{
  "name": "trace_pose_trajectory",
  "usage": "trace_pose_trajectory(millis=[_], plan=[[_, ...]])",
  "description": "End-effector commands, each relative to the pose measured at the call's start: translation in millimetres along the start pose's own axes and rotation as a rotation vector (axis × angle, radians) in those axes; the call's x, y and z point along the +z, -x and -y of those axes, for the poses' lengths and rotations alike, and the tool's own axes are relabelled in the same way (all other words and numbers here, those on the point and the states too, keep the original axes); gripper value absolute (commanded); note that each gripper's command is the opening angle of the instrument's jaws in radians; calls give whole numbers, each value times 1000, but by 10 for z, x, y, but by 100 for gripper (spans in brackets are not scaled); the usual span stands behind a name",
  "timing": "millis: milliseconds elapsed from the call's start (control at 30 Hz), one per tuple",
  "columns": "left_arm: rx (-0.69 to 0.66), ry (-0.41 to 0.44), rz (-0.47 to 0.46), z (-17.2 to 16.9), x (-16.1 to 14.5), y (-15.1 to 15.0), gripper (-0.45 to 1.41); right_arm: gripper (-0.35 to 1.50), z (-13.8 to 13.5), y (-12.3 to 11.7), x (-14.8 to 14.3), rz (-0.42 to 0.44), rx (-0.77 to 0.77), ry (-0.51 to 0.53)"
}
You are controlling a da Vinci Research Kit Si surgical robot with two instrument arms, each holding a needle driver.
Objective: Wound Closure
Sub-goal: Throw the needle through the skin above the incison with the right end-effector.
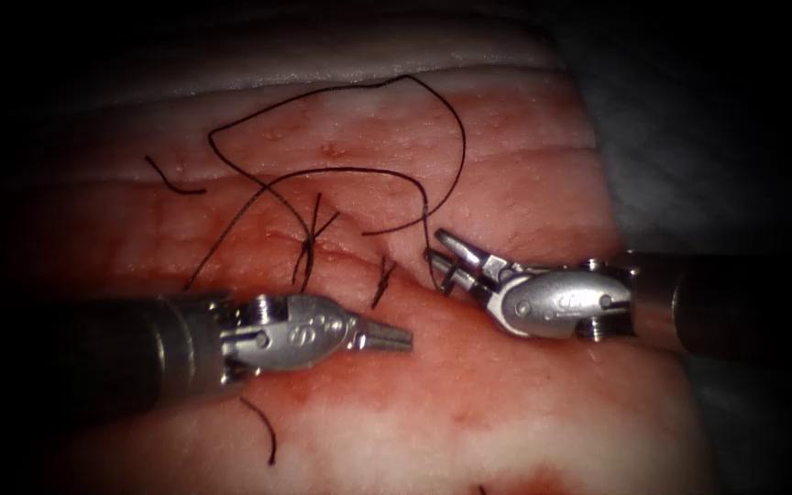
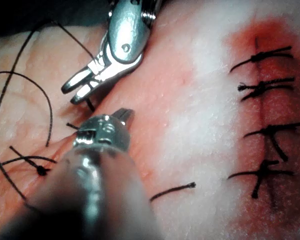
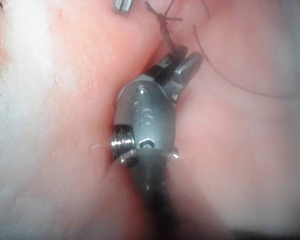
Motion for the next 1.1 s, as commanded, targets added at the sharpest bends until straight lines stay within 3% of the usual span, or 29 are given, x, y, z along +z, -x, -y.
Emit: trace_pose_trajectory(millis=[33, 467, 600, 1100], plan=[[6, -1, 0, 3, 7, 2, -45, -35, 8, 4, 7, 2, 2, -9], [52, -28, -33, 8, 7, -2, -45, -35, 25, 9, 9, 41, 48, -68], [50, -27, -34, 12, 7, -2, -27, -35, 27, 12, 10, 67, 60, -86], [22, -40, -27, 19, 9, 9, -33, -35, 41, 29, 13, 142, 195, -165]])
